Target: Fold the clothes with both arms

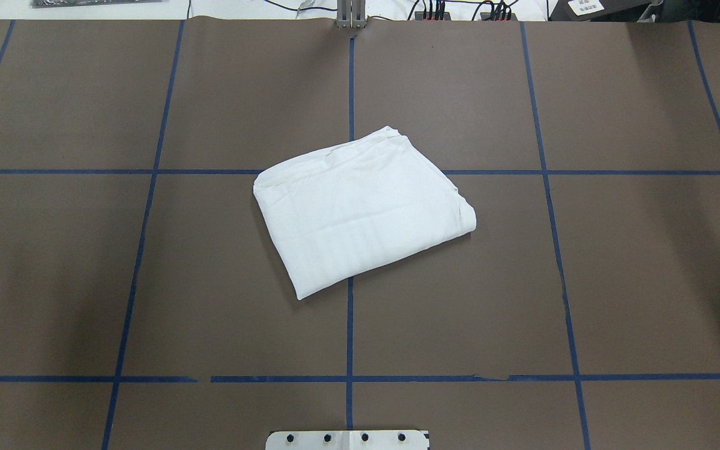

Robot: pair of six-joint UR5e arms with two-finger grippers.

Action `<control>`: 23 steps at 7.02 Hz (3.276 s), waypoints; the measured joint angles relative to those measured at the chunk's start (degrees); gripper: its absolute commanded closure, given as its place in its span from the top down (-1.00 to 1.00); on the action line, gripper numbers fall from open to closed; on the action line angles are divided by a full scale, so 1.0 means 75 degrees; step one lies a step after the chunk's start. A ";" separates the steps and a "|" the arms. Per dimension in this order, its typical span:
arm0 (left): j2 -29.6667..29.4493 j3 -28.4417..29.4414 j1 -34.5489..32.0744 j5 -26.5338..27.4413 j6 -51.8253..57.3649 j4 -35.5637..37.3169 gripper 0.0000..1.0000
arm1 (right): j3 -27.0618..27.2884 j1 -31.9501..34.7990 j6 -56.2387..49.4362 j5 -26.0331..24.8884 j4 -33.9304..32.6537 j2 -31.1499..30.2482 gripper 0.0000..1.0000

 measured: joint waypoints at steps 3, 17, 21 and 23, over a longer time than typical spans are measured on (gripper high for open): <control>0.0620 -0.0567 0.0005 -0.0185 0.0010 -0.0052 1.00 | 0.0182 0.0000 0.0099 -0.0004 -0.0003 -0.0041 1.00; 0.0851 -0.0670 -0.0016 -0.0144 0.0005 0.0493 1.00 | 0.0285 0.0105 0.0253 -0.0117 -0.0003 -0.0120 1.00; 0.0861 -0.0963 -0.0031 -0.0171 0.0009 0.1295 1.00 | 0.0280 0.0105 0.0258 -0.0068 -0.0015 -0.0144 1.00; 0.0855 -0.1001 -0.0023 -0.0158 0.0009 0.1304 1.00 | 0.0278 0.0105 0.0258 -0.0043 -0.0015 -0.0202 1.00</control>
